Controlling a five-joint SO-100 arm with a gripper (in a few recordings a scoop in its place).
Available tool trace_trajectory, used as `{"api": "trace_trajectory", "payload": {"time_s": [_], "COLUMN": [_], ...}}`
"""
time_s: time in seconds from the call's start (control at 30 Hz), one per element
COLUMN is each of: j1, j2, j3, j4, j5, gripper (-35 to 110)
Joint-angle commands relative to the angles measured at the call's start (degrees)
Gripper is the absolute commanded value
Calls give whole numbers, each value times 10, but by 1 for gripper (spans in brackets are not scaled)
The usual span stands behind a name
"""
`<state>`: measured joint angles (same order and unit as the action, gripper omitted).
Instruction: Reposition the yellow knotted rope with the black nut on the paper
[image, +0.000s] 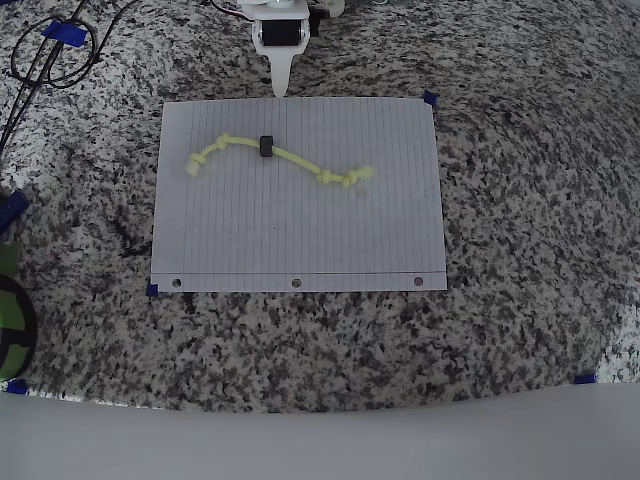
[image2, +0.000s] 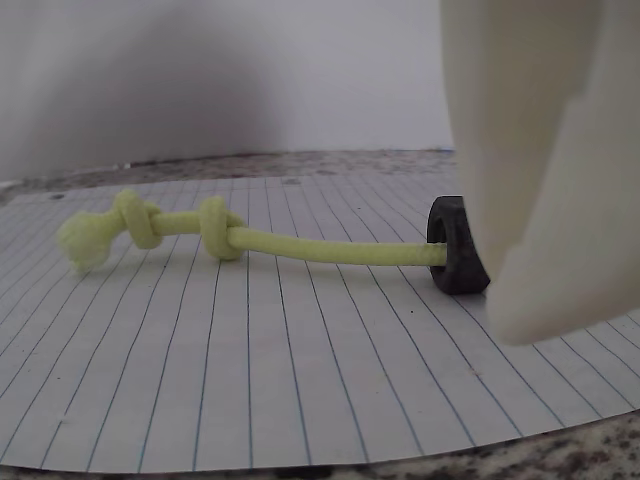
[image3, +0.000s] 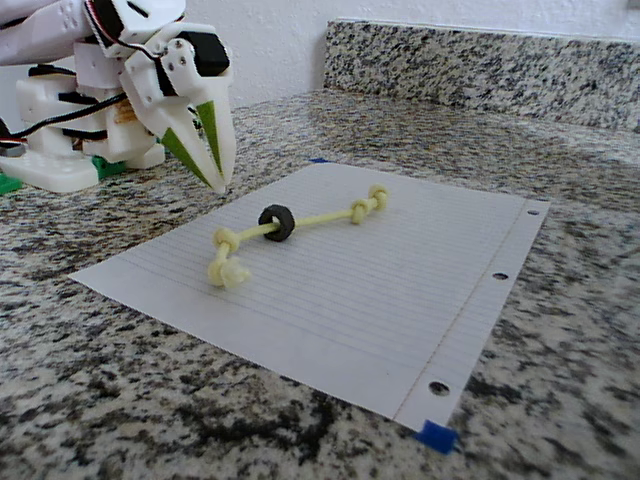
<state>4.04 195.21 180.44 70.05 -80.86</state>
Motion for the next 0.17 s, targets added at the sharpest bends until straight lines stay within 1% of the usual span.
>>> {"api": "trace_trajectory", "payload": {"time_s": [0.0,0.13], "j1": [1,1], "j2": [2,2], "j3": [2,2], "j4": [-5,-5], "j5": [3,3], "gripper": [0,0]}}
